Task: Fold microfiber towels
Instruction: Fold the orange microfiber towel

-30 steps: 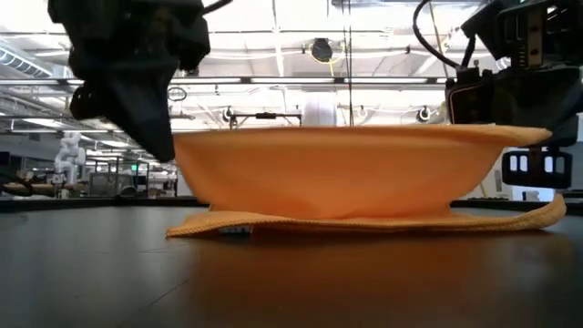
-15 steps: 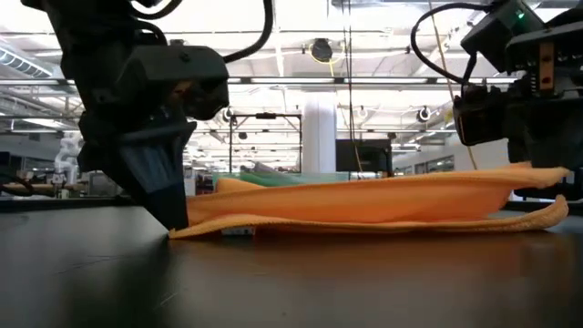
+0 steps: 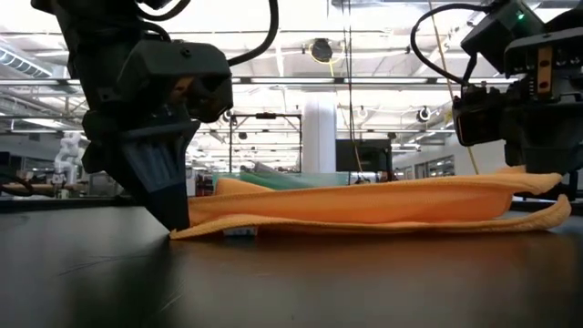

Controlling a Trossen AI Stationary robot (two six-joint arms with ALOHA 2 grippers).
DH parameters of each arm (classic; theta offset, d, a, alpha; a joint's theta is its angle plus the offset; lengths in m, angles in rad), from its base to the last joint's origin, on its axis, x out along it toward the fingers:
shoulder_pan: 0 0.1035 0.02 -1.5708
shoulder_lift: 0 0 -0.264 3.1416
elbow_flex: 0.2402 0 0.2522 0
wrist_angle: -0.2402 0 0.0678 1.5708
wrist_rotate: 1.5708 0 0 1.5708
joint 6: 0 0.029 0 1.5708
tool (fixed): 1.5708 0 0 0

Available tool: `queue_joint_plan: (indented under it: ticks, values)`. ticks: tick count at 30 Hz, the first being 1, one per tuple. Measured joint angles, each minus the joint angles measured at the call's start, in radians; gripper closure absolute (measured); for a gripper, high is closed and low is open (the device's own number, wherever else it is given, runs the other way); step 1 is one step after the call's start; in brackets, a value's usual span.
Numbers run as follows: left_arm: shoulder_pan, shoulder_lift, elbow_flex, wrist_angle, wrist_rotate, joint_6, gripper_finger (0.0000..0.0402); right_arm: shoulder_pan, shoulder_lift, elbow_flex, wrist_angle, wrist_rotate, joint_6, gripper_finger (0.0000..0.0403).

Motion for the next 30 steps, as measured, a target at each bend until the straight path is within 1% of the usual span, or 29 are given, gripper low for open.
queue_joint_plan:
  ticks: [2,5,8,12,17,21,25,27,30]
  values:
    - [0.0,0.0,0.0,0.002,0.01,-0.009,0.0391,0.002,0.0,0.0,0.0,0.0,0.0,0.0393]
    - [0.0,0.0,0.0,0.003,0.023,-0.015,0.0385,0.012,0.0,0.0,-0.001,0.0,0.0,0.0368]
    - [0.001,0.0,0.0,0.005,0.049,-0.016,0.0367,0.025,0.0,0.0,-0.003,0.011,0.0,0.0335]
    - [0.0,-0.011,0.0,0.005,0.067,-0.041,0.0343,0.029,0.0,-0.001,-0.011,0.057,-0.001,0.0296]
    - [-0.008,-0.098,-0.004,-0.019,0.069,-0.045,0.0333,0.018,0.0,-0.001,0.011,0.053,-0.004,0.0268]
    - [-0.013,-0.162,-0.002,-0.081,0.022,-0.044,0.0332,0.018,0.0,-0.001,0.009,0.053,-0.007,0.0264]
    - [-0.018,-0.188,-0.002,-0.174,-0.123,-0.074,0.0332,0.017,0.0,-0.001,0.012,0.055,0.0,0.0267]
    - [0.0,-0.185,-0.002,-0.206,-0.155,-0.123,0.0332,0.017,0.0,-0.001,0.016,0.056,0.009,0.0267]
    - [0.039,-0.185,-0.003,-0.263,-0.162,-0.235,0.0332,0.017,0.0,-0.001,0.016,0.057,0.011,0.0267]
